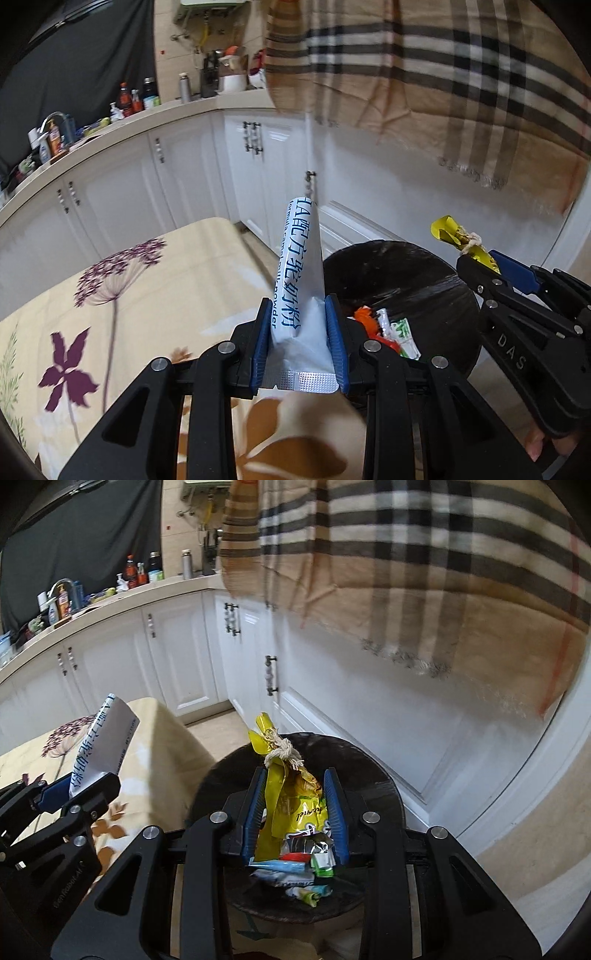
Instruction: Collect trash
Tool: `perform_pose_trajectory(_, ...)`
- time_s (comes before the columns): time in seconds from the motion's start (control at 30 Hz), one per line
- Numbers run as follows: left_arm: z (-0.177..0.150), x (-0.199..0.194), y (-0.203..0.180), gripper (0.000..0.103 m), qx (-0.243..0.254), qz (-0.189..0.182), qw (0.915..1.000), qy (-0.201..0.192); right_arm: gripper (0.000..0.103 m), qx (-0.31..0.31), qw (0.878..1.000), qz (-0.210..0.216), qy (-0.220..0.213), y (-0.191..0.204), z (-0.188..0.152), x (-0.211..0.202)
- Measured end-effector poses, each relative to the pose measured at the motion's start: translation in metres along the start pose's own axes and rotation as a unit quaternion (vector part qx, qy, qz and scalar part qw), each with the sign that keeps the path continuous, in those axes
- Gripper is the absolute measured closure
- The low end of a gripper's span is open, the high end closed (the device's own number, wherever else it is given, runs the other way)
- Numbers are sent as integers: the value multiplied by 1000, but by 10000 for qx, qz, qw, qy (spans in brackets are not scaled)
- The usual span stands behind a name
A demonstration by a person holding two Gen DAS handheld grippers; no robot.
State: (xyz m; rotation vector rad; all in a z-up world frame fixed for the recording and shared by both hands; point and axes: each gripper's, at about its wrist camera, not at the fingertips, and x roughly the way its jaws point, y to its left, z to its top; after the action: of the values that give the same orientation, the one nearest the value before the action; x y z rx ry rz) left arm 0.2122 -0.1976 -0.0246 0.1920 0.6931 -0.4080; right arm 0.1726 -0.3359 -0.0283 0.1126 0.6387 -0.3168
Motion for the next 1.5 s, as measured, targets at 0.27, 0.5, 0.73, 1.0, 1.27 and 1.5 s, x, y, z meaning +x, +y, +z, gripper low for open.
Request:
perform_pose_trajectory(0.27, 13, 38, -24, 73, 200, -18, 9996, 177, 70, 196, 9996, -170, 134, -16, -3, 34)
perform_pose_trajectory(0.5, 16, 52, -31, 54, 228, 20, 9994, 252, 64, 343, 9989, -275, 182, -26, -4, 47)
perform_pose_trajectory(0.73, 16, 46, -29, 46, 171, 39, 9997, 178, 63, 313, 9989, -319, 158, -26, -7, 39)
perform_pose_trajectory(1.0, 15, 25, -22, 42, 141, 70, 9999, -8, 59, 260, 9991, -324, 77, -17, -5, 22)
perform_pose_trajectory(1.27, 8, -11, -2, 34, -81, 156, 9995, -275, 53, 135, 9996, -238, -114, 0, -2, -8)
perform_pose_trajectory(1.5, 1, -46, 24, 31, -282, 324, 9977, -530, 51, 24, 9995, -177, -266, 12, -4, -36)
